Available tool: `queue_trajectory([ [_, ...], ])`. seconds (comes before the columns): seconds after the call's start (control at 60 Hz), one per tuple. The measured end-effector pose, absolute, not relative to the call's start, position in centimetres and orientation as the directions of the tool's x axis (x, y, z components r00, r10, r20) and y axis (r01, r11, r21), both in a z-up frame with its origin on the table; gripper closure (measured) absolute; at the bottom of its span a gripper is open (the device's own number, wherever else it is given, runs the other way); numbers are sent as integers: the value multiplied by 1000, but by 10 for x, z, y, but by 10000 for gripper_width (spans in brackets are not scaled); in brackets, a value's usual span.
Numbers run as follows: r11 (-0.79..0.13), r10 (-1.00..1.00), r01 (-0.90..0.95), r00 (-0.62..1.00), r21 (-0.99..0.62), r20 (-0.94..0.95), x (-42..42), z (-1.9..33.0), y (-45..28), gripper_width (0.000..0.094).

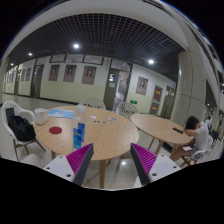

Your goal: Pour water

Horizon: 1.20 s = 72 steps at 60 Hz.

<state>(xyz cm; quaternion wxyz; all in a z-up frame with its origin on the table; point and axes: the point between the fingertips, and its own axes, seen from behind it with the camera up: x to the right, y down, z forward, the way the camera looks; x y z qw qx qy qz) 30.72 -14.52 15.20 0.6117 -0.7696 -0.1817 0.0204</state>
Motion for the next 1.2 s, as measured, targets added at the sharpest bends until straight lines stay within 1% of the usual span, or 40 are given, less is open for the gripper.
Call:
queue_trajectory([
  [0.117,-181,328,249,927,-951,180,299,152,-155,148],
  [0.267,-171,400,222,906,-960,138,263,149,-158,148],
  [0.283,-171,410,220,902,-960,134,267,153,-153,149],
  [0.3,-170,418,217,899,-961,129,253,144,-155,149],
  [0.367,-181,450,205,887,-962,104,237,141,-150,149],
  [0.383,-180,457,201,884,-963,99,231,128,-141,147],
  [0.417,-184,473,192,877,-964,85,209,133,-138,149],
  [0.5,-185,498,153,866,-971,41,188,132,-119,149],
  [0.533,-192,497,139,868,-971,26,176,122,-110,150],
  [0.633,-211,452,88,892,-973,-17,169,114,-76,144],
  [0.65,-209,444,76,896,-975,-26,144,105,-68,142],
  [0.667,-206,441,71,897,-976,-28,143,103,-63,143],
  [0.733,-199,412,63,911,-978,-25,141,98,-43,142],
  [0.75,-200,404,63,914,-978,-24,144,105,-37,145],
  [0.767,-202,398,64,917,-977,-23,143,103,-33,146],
  [0.783,-202,389,62,921,-977,-22,130,93,-28,152],
  [0.817,-206,384,60,923,-977,-24,128,89,-23,144],
  [0.883,-215,362,53,932,-975,-29,130,82,-15,481],
  [1.017,-174,311,-1,949,-985,-56,127,85,-5,516],
  [1.15,-142,307,33,952,-989,-12,127,84,-8,608],
  [1.2,-142,318,62,948,-988,13,126,86,-6,616],
])
